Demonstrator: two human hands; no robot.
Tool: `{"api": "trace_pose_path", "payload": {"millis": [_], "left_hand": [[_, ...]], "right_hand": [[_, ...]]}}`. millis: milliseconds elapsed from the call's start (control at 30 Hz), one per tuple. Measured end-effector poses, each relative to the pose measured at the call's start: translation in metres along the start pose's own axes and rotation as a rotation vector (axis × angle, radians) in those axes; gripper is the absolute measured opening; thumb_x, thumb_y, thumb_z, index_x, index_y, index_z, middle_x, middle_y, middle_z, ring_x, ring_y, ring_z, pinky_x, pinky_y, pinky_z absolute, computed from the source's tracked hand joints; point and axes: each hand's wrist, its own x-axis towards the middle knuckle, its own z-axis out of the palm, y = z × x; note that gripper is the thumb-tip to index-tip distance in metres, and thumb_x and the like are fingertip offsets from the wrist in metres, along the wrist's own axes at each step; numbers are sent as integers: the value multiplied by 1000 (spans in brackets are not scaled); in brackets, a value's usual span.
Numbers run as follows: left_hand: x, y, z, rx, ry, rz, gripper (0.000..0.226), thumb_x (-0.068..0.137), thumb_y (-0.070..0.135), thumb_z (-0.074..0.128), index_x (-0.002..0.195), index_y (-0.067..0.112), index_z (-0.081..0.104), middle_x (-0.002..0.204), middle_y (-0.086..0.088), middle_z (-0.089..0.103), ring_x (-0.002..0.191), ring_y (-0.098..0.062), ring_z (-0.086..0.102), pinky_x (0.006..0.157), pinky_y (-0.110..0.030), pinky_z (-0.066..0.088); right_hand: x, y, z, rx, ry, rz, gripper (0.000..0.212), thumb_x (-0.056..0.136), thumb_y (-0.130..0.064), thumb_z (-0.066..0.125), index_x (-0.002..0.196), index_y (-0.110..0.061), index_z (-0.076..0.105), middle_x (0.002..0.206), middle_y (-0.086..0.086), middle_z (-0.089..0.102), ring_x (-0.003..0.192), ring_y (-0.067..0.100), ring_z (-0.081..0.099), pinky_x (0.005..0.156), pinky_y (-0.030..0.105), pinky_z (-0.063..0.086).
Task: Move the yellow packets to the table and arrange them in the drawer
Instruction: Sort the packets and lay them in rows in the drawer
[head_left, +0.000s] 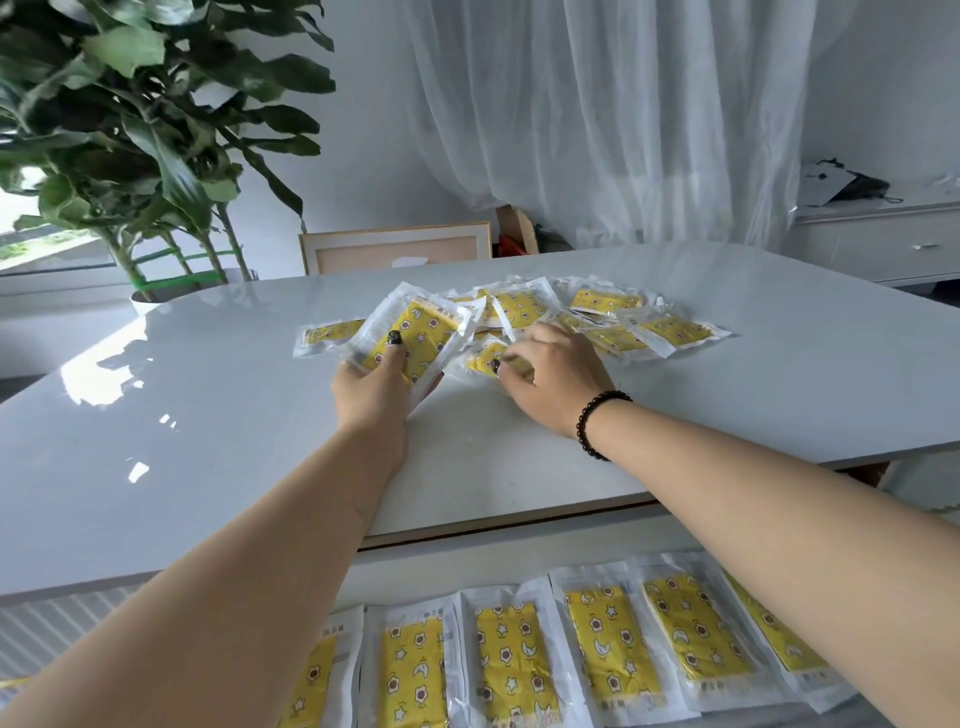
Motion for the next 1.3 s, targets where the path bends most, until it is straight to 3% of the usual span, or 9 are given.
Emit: {"api": "trace_pose_path", "payload": {"millis": [167,333,533,667,767,867,967,1100,1300], "left_hand": [[10,-2,-2,62,7,-4,42,66,31,70,104,14,64,96,-7,74,87,-26,72,87,-49,55],[12,-6,-4,65,-29,12,38,69,28,70,104,16,64,96,-6,74,88,-26,72,89,-49,54],[15,-8,-4,80,-10,47,19,82,23,67,99,19,64,94,-5,73,87,-23,71,89,-46,55],[16,-11,-3,94,-6,70,7,87,20,65,94,23,64,87,1,72,82,-19,70,85,-39,56],[15,-9,-2,82,-6,70,6,89,18,64,87,24,63,84,4,71,80,-17,70,83,-37,56],[14,-8,-2,98,-3,79,7,89,18,64,89,25,63,85,3,71,80,-17,69,83,-38,57],[12,-7,-1,119,-7,79,7,89,19,65,87,25,61,83,4,70,76,-15,68,82,-37,56],[11,-7,-1,139,-1,74,8,87,22,67,88,25,59,86,2,69,80,-18,68,86,-40,56],[11,-7,1,163,11,63,9,87,22,67,91,25,60,88,0,70,84,-22,69,89,-45,55]], "right_hand": [[24,12,15,-111,-191,163,39,95,-37,43,130,-28,56,149,1,32,138,23,21,111,36,22],[36,17,24,-210,-372,225,54,97,-43,31,144,-17,38,159,-4,13,145,20,3,114,46,9],[23,9,16,-119,-69,67,38,93,-24,45,127,-9,54,143,-2,40,133,20,28,105,38,21],[-8,12,3,88,31,-162,24,81,-10,54,91,-8,76,106,3,72,104,25,62,95,44,45],[-20,17,-8,208,-91,-29,18,82,-13,62,77,-4,77,92,5,75,92,19,68,88,29,50],[-12,16,-8,284,-1,114,22,81,-23,66,68,-6,73,79,5,73,84,19,66,79,28,50],[2,11,-2,280,86,230,21,78,-33,70,84,-12,66,96,-5,65,102,14,56,82,24,42],[17,14,4,262,-114,505,71,68,-64,67,122,-20,52,125,-1,55,119,20,48,94,33,44],[23,3,4,-113,-326,490,97,65,-83,48,138,-18,45,143,9,36,129,30,32,104,39,31]]}}
